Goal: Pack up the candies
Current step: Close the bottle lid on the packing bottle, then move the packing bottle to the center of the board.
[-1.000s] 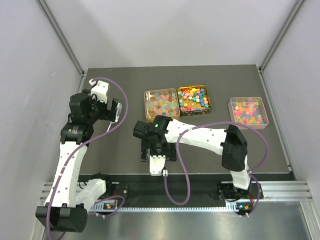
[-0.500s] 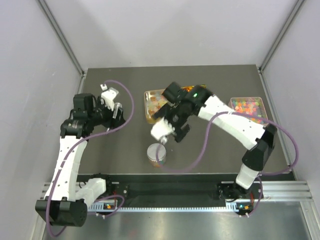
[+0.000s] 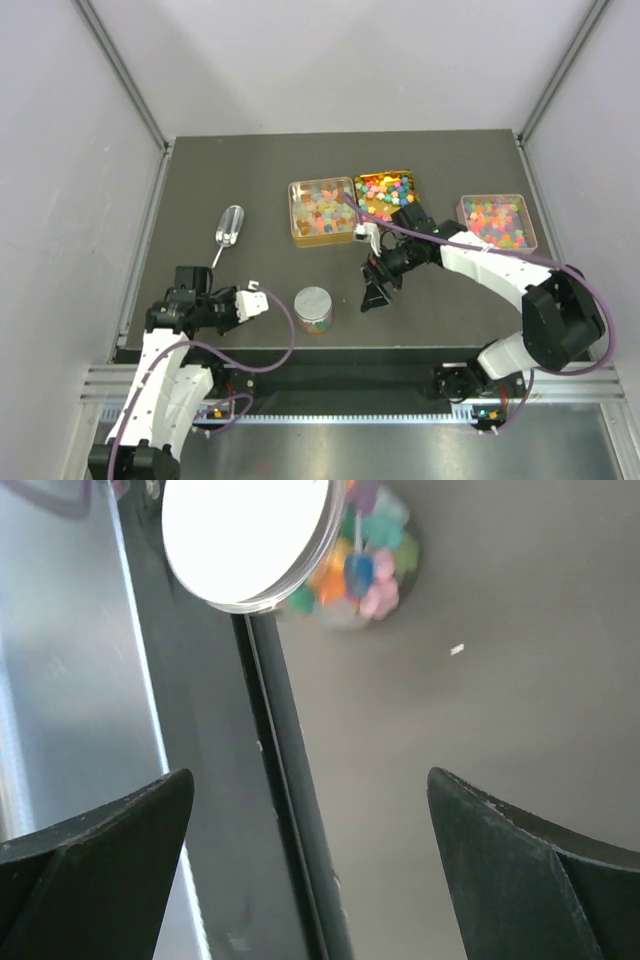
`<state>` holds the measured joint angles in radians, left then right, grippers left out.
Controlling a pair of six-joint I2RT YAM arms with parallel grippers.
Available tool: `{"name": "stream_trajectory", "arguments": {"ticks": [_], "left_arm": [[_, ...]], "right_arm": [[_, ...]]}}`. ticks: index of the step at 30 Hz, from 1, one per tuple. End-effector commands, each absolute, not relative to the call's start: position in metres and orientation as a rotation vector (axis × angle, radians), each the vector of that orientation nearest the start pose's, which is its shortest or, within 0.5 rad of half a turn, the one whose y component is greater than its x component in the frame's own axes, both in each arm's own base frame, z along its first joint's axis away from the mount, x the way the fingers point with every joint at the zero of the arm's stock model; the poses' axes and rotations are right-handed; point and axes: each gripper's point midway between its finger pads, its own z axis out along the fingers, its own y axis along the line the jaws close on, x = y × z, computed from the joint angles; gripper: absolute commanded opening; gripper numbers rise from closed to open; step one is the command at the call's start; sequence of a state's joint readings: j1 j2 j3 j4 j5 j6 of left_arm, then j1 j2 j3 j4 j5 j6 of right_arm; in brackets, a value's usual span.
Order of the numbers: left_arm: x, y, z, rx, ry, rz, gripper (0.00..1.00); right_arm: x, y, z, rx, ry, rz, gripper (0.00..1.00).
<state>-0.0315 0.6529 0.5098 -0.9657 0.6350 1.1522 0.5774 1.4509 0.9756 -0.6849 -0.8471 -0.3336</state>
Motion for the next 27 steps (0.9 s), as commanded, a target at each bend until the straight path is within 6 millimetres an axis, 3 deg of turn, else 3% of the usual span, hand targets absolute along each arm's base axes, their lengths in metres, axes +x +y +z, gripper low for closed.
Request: {"name": "stream_trajectory", "arguments": {"ticks": [1,6,10,13,19,21,27], "left_arm": [[0.143,-0.106,0.073,1.667,1.552,-0.457,0.32],[0.118,-0.121,0.058,1.857,1.252,-0.519,0.36],[0.112,-0.133,0.054,1.941,1.066,-0.573,0.34],[0.12,-0.144,0.059,1.941,0.944,-0.595,0.33],[0.13,-0.171,0.061,1.96,0.799,-0.677,0.33],[0.149,-0.188,0.071,1.946,0.74,-0.646,0.32],[0.175,-0.214,0.069,1.932,0.778,-0.663,0.32]], "right_arm": [[0.198,0.281,0.152,-1.08,2.089,1.348,1.0],[0.228,0.27,0.159,-0.995,2.058,1.295,1.0],[0.26,0.235,0.161,-0.845,2.088,1.216,1.0],[0.269,0.217,0.157,-0.772,2.11,1.188,1.0],[0.263,0.209,0.153,-0.78,2.109,1.172,1.0],[0.261,0.208,0.153,-0.784,2.105,1.17,1.0],[0.261,0.202,0.15,-0.783,2.111,1.144,1.0]]}}
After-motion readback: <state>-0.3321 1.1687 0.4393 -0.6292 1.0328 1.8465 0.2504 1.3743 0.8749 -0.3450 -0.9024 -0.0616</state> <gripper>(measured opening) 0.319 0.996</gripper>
